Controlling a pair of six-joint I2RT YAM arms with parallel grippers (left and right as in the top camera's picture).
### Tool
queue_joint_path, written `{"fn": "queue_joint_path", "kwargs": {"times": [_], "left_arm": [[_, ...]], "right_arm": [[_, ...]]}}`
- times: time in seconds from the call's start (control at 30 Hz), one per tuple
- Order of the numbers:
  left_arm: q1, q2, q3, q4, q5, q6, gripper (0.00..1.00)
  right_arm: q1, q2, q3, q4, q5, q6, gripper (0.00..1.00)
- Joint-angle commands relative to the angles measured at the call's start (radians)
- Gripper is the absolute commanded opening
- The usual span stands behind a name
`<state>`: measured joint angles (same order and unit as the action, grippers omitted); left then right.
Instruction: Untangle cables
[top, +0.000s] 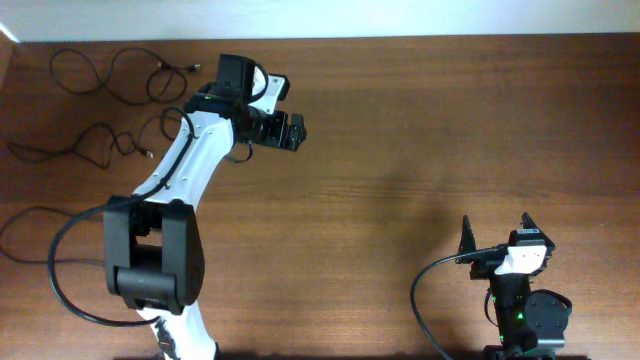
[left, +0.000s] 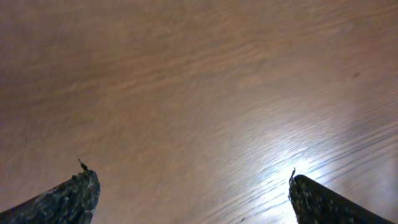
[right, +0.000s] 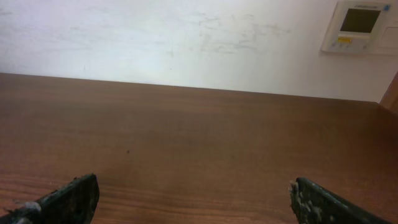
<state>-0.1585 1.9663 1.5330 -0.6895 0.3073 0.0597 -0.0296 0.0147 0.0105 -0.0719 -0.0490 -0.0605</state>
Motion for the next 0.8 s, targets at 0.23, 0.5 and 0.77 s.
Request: {"fn": "queue_joint_path", "kwargs": {"times": [0.23, 0.5, 0.77], "left_arm": [[-0.003, -0.081, -0.025, -0.254, -0.069, 0.012, 0.99], [-0.003, -0.441, -0.372, 0.016, -0.069, 0.012, 0.99], [-0.002, -0.989, -0.852, 0.314, -0.121, 0.016, 0.99]], "right_arm": [[0.008, -0.011, -0.005, -0.007, 0.005, 0.000, 0.98], [0.008, -0.011, -0.005, -0.007, 0.005, 0.000, 0.98], [0.008, -0.011, -0.005, -0.007, 0.005, 0.000, 0.99]]}}
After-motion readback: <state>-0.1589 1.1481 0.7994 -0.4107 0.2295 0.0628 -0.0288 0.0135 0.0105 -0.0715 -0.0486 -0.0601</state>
